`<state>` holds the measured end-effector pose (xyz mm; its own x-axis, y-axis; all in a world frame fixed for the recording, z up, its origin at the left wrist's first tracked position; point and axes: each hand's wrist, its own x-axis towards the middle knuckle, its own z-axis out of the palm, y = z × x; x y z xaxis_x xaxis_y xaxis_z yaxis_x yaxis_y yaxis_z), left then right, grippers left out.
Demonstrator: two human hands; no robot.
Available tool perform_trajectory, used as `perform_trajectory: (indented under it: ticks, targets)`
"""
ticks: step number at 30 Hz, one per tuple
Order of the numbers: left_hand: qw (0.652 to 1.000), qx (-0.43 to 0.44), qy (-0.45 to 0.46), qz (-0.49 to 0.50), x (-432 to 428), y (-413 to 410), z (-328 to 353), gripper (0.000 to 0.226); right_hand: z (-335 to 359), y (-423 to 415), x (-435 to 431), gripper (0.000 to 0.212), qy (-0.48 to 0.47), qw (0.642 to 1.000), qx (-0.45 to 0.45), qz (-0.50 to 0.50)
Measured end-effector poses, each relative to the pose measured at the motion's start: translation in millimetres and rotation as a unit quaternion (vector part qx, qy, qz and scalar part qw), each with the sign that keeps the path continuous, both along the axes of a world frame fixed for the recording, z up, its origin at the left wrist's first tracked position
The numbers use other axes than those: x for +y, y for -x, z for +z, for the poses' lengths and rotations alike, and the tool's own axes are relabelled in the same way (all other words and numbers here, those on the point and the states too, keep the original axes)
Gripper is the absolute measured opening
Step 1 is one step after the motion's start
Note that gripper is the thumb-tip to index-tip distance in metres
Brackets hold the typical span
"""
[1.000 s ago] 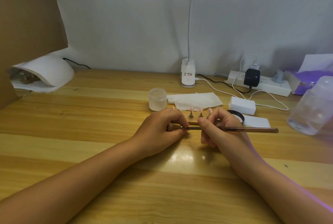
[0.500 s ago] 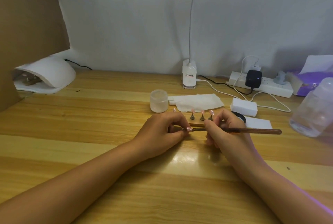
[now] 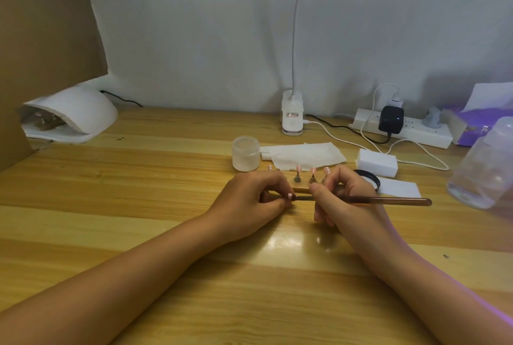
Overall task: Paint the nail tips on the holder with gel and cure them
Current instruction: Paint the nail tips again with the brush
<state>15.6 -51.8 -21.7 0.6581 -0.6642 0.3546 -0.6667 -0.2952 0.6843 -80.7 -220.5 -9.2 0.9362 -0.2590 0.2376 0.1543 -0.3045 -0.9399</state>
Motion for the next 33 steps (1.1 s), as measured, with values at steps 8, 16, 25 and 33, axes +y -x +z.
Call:
perform_trajectory:
  ticks: [8,16,25,33]
  targets:
    - [1.0,-0.008,-0.002,0.002,0.0,0.0,1.0,0.007,1.0,1.0,-1.3,0.013,0.012,0.999,0.004,-0.037]
    - [1.0,-0.008,0.003,0.007,-0.4,-0.2,0.7,0.008,2.5,2.2,0.9,0.023,-0.027,1.0,-0.007,0.002]
    - [1.0,-0.008,-0.002,0.003,-0.3,0.2,1.6,0.009,-1.9,-0.8,-0.6,0.018,0.013,1.0,-0.004,-0.001]
    - [1.0,0.001,0.006,-0.001,-0.1,0.5,1.6,0.009,-0.8,-0.4,-1.9,0.015,-0.001,1.0,-0.009,-0.028]
